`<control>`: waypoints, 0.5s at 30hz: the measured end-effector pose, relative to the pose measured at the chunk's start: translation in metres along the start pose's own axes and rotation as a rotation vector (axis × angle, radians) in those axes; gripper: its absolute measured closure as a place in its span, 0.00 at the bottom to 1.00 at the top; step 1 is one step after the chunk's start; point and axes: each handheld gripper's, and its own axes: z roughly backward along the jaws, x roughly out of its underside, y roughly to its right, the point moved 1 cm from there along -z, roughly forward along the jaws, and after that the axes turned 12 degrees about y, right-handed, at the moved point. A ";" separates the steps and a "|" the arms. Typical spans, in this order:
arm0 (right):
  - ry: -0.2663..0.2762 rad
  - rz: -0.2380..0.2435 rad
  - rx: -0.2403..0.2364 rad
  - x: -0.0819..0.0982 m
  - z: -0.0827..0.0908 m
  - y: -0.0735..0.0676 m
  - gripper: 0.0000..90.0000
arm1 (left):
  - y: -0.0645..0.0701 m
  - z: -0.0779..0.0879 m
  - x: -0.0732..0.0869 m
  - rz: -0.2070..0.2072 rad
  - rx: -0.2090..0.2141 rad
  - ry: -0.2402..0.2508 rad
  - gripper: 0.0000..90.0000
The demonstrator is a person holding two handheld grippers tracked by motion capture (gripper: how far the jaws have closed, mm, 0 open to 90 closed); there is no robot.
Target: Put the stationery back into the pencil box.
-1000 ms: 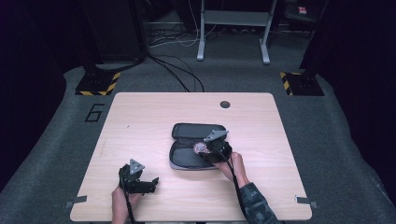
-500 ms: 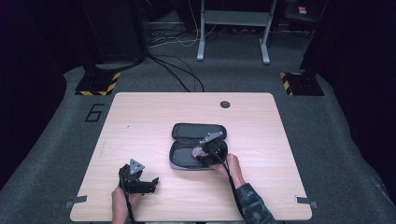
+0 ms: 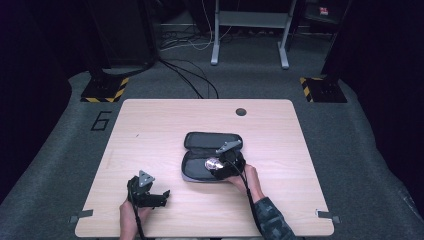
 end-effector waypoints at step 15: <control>0.109 0.007 0.022 -0.002 0.063 0.008 0.11 | 0.001 -0.001 0.000 0.009 -0.004 0.008 0.01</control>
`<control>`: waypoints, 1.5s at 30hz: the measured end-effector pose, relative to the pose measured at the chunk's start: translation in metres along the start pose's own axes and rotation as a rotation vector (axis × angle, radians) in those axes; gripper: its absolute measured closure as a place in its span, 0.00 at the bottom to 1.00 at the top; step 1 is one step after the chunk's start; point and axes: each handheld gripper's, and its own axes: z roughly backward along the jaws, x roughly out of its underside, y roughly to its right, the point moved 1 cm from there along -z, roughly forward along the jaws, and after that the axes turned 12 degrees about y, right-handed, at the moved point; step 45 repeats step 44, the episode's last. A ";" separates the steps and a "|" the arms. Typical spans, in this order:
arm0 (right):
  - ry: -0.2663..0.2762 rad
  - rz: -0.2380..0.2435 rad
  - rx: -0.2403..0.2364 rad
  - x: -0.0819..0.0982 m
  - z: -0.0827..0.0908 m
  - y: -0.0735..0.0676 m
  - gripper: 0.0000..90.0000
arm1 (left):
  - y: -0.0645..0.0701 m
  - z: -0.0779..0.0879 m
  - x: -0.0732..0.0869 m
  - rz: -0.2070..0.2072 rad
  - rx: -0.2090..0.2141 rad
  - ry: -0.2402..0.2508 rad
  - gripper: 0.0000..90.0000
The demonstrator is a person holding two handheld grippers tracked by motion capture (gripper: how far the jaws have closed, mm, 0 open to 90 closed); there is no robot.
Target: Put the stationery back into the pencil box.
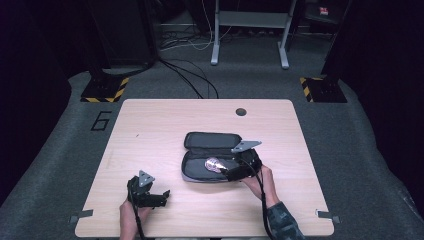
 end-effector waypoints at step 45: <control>-0.023 -0.180 0.312 0.154 0.096 0.056 0.00 | 0.000 0.000 0.000 0.004 -0.002 -0.003 0.01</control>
